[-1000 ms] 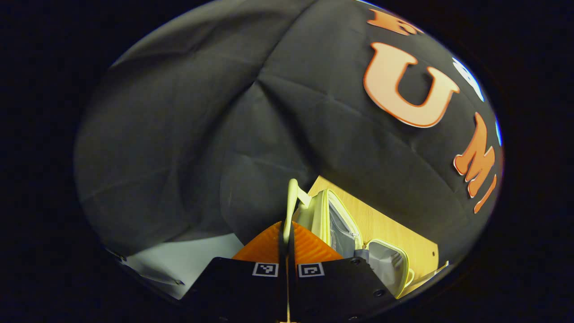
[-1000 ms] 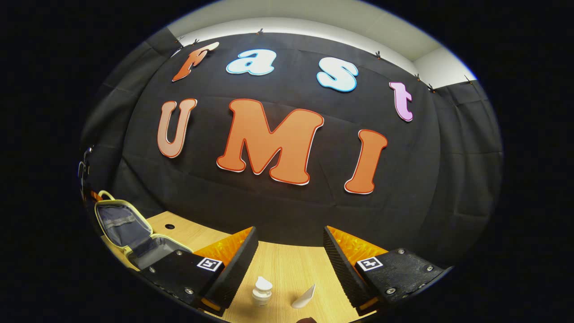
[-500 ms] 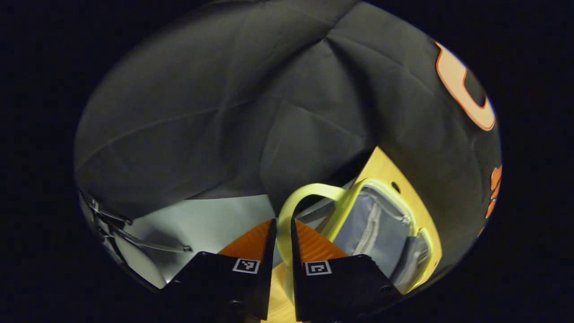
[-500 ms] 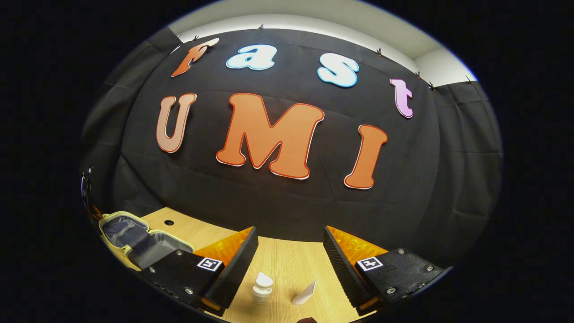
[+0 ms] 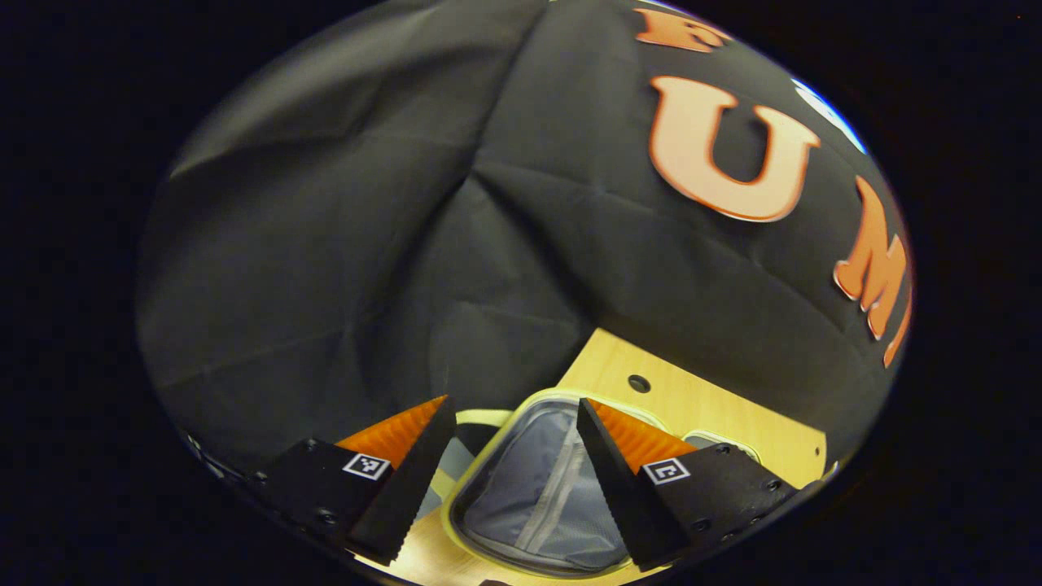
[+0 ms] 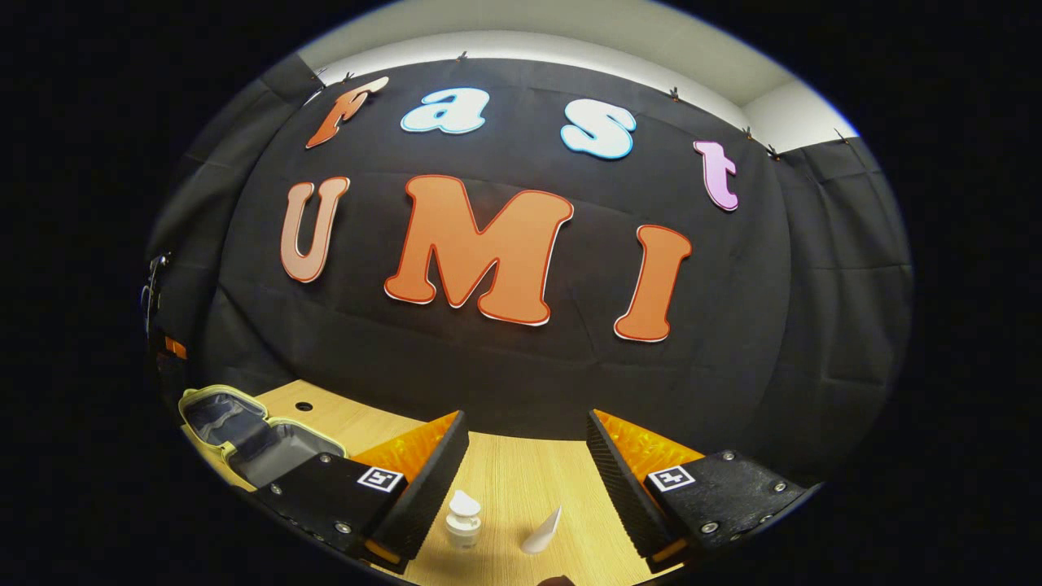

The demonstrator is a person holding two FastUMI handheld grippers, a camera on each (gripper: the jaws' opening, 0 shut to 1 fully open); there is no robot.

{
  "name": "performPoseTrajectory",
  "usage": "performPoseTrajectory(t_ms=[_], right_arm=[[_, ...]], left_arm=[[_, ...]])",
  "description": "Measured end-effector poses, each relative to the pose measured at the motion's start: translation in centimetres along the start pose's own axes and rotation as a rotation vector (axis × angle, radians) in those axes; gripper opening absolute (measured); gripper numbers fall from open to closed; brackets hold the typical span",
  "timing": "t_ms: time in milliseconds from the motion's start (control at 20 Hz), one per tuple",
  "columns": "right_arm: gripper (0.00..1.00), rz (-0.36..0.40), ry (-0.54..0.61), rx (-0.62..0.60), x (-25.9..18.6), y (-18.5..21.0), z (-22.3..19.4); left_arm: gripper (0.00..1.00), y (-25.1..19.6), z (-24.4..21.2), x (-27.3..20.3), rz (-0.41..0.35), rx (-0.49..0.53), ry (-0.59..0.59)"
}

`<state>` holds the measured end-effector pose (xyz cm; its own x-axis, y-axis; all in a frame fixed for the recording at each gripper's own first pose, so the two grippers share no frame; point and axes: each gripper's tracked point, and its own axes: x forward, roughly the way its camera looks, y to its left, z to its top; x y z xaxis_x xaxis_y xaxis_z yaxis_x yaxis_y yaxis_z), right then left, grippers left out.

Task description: First open the suitcase, pack the skin care products into it, and then close the suitcase.

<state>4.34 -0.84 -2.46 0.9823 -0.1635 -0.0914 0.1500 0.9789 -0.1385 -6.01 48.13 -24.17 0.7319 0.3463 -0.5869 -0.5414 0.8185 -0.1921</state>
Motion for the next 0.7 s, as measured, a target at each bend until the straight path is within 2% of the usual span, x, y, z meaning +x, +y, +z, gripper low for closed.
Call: performPoseTrajectory(t_ms=[100, 250, 300, 450, 600, 700], right_arm=[[0.93, 0.009, -0.007, 0.006, -0.1, -0.4, -0.2], [0.94, 0.035, -0.013, 0.017, -0.4, -0.9, -0.7], [0.94, 0.04, -0.016, 0.014, -0.6, -1.1, -0.8], [0.94, 0.061, -0.016, 0.022, -0.9, -1.9, -1.3], [0.94, 0.08, -0.029, 0.036, -1.4, -3.0, -1.1], [0.94, 0.09, -0.032, 0.035, -1.6, -3.7, -1.3]], left_arm=[[0.98, -3.3, 1.9, -2.4, -0.032, 0.071, -0.057], [0.98, -7.5, 3.8, -4.9, -0.02, 0.194, -0.133], [0.94, -9.2, 4.4, -6.2, -0.024, 0.216, -0.165], [0.98, -14.8, 5.5, -9.4, -0.085, 0.272, -0.262], [0.94, -19.3, 6.6, -12.0, -0.08, 0.347, -0.362], [0.96, -23.0, 6.3, -13.2, -0.134, 0.337, -0.371]])
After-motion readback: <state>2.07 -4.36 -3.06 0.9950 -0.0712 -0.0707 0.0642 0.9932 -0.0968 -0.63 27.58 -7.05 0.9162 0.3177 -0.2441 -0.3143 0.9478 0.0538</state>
